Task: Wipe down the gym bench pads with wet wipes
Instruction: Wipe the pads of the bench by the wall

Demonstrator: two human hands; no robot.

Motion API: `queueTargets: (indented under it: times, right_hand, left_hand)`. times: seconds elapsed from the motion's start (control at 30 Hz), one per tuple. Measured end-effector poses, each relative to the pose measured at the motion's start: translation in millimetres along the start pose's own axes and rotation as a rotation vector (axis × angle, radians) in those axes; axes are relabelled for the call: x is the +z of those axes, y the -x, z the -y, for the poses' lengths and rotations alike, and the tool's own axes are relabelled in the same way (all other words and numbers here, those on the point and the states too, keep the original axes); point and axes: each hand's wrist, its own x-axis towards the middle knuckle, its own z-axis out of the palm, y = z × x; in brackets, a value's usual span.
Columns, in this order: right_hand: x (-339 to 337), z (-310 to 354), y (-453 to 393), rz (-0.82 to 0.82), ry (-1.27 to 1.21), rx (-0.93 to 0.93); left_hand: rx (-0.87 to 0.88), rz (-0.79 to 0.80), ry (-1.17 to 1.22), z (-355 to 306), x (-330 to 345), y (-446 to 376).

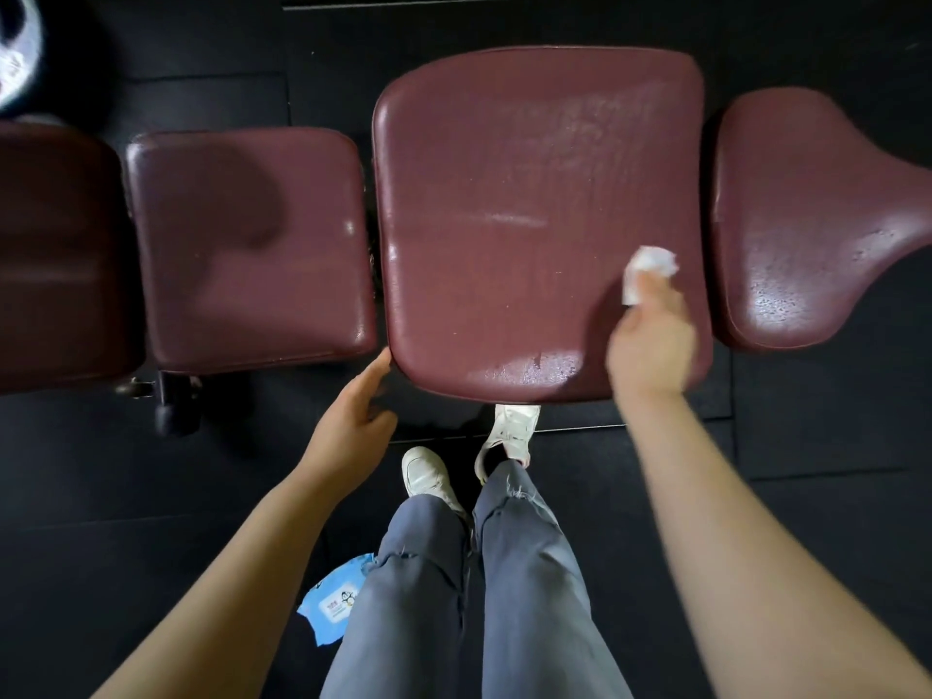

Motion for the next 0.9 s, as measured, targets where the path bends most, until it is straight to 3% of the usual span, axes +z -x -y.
queueTargets:
  times: [0.03, 0.1, 0.17, 0.2, 0.3, 0.37, 0.43, 0.5, 0.53, 0.6, 0.67, 0.73, 0.8, 0.9]
  right_hand:
    - [9.6, 29.2, 13.3, -0.01, -0.022, -0.113]
    - [22.0, 80.8, 52.6, 0.156, -0.057, -0.511]
    - [27.3, 100.6, 84.9, 0.312, -0.063, -0.965]
    - [22.4, 99.4, 85.5, 0.325, -0.078, -1.065]
    - [1.5, 45.5, 50.8, 0.227, 0.003, -0.917]
    - [-15.4, -22.3, 24.3, 0.091, 0.095, -0.624]
    - [-33.8, -77.1, 14.2, 0.016, 0.071, -0.207]
    - [-31.7, -83.0, 19.6, -0.001, 0.005, 0.125]
    - [-24.4, -66.9, 26.6, -0.021, -0.044, 0.169]
    - [-0.1, -15.7, 44.7, -0.07, -0.165, 0.032]
    - [26.4, 44.1, 75.9, -0.041, -0.221, -0.282]
    - [40.5, 94.0, 111.0, 0.105, -0.186, -0.639]
    - [45.7, 103.1, 122.6, 0.208, -0.146, -0.885]
    - [19.5, 56.2, 91.0, 0.187, -0.116, -0.86]
  left_hand:
    - [-0.005, -0.005, 0.016, -0.4, 0.5, 1.0]
    - [-0.015, -0.026, 0.061, 0.2, 2.1, 2.0]
    - [-0.02, -0.035, 0.083, -0.1, 3.5, 1.5]
    - [-0.018, -0.033, 0.09, -0.6, 4.1, 1.2]
    - [-0.029, -0.033, 0.12, -0.5, 5.4, 1.7]
    - [-0.019, -0.019, 0.119, -2.6, 8.1, 3.8]
    - [0.002, -0.001, 0.119, -3.6, 11.0, 6.0]
    - [0.017, -0.007, 0.11, -3.6, 12.5, 7.0]
    - [0.018, -0.022, 0.097, -3.1, 12.9, 7.7]
    - [0.02, -0.066, 0.062, 0.0, 13.4, 7.4]
    - [0.037, -0.1, 0.035, 2.9, 14.1, 6.6]
    - [0.09, -0.09, 0.014, 4.0, 13.9, 5.3]
    - [0.138, -0.07, -0.045, 8.3, 14.2, 3.4]
    - [0.071, -0.081, -0.097, 12.8, 13.9, 4.9]
